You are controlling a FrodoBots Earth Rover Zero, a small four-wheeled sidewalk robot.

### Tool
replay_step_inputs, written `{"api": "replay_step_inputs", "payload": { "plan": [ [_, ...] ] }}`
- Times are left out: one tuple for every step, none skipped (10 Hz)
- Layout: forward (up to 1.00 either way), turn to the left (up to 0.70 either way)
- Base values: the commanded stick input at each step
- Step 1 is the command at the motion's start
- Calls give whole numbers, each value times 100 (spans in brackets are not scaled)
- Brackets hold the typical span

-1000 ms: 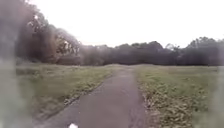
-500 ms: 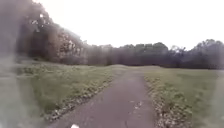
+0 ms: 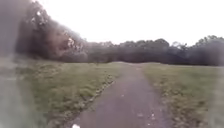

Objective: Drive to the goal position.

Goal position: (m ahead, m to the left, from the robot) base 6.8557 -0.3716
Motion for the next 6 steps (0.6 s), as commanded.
{"api": "replay_step_inputs", "payload": {
  "plan": [
    [100,-27],
    [100,-32],
    [100,-38],
    [100,-40],
    [100,-40],
    [100,-40]
  ]
}}
